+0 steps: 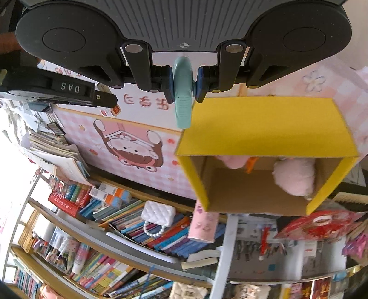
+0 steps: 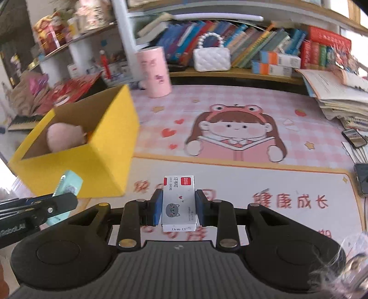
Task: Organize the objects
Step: 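Carry the green toy with the left tool and the white box with the right tool into the box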
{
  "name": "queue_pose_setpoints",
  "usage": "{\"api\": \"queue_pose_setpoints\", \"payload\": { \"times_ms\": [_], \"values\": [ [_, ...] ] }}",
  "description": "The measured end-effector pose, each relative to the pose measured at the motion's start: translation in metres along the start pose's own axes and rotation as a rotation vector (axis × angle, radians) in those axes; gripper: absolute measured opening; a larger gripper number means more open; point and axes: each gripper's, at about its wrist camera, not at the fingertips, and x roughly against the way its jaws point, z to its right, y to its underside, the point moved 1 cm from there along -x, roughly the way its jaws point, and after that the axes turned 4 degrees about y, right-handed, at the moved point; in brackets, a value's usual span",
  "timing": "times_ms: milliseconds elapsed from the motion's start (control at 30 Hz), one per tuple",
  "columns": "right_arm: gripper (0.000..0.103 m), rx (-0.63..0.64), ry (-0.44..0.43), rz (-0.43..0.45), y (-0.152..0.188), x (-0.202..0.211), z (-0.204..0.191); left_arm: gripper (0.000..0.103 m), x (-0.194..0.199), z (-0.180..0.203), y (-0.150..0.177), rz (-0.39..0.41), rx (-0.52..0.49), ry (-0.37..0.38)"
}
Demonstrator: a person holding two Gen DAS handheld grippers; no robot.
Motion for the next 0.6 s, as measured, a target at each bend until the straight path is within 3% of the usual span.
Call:
{"api": "queue_pose_setpoints", "payload": {
  "times_ms": [600],
  "values": [
    [0.028,0.054,-0.069,0.003,0.047,0.032,-0.112,0.017,0.077,-0.069,0.023,0.019,-0.03,-0.044]
  ]
}}
